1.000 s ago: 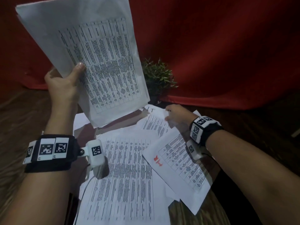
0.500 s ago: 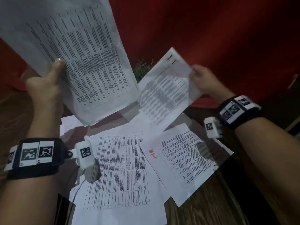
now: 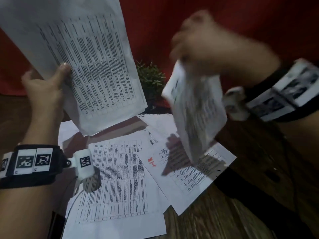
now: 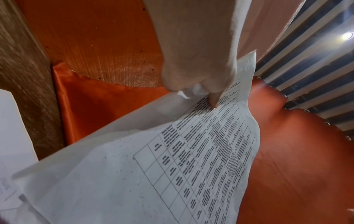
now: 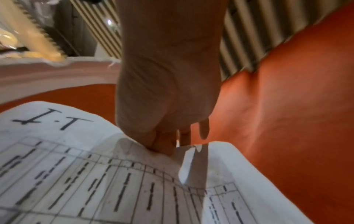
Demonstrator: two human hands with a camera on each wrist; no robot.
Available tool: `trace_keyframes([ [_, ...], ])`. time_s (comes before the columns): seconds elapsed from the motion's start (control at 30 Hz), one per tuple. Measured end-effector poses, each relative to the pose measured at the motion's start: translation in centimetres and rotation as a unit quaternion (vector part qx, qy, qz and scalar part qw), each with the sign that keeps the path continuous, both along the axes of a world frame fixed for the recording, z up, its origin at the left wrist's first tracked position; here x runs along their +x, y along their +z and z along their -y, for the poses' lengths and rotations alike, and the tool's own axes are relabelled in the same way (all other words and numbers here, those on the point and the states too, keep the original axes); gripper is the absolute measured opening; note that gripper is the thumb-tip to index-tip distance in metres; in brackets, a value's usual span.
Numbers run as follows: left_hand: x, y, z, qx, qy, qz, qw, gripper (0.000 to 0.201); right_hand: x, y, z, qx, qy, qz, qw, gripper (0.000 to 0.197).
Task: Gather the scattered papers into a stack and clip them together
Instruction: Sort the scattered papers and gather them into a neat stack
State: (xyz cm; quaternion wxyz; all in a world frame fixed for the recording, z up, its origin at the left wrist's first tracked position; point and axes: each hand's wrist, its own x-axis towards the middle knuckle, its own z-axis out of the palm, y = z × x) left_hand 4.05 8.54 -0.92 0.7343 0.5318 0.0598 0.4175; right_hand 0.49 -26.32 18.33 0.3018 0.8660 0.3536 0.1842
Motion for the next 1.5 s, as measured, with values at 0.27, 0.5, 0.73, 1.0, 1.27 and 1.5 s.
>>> trace_keyframes([
  [0.27, -1.3, 1.3, 1.7, 0.041, 0.027, 0.027, 0.998, 0.079, -0.9, -20.5, -2.1, -0.022, 0.296, -0.167, 0.94, 0.014],
  [0.5, -2.4, 2.0, 2.7, 0.04, 0.002, 0.011, 0.999, 0.023, -1.1, -25.2, -1.4, 0.065, 0.227, -0.333, 0.913, 0.015],
  [0.73, -2.3, 2.2, 3.6, 0.044, 0.002, 0.006, 0.999, 0.026, 6.9, -23.5, 1.7, 0.185, -0.128, -0.478, 0.849, 0.084],
  [1.0, -2.6, 2.3, 3.9, 0.051, -0.011, 0.005, 0.999, 0.023, 8.4, -25.3, 0.4, 0.072, -0.182, -0.482, 0.854, 0.06],
  [1.27, -2.7, 2.1, 3.7, 0.069, 0.008, -0.004, 0.998, 0.021, 6.5, -21.2, 2.4, 0.162, -0.12, -0.448, 0.871, 0.014],
  [1.5, -1.8, 1.6, 6.6, 0.134, -0.04, -0.026, 0.99, 0.02, 5.2, -11.0, 7.5, 0.528, -0.038, -0.414, 0.741, 0.005],
])
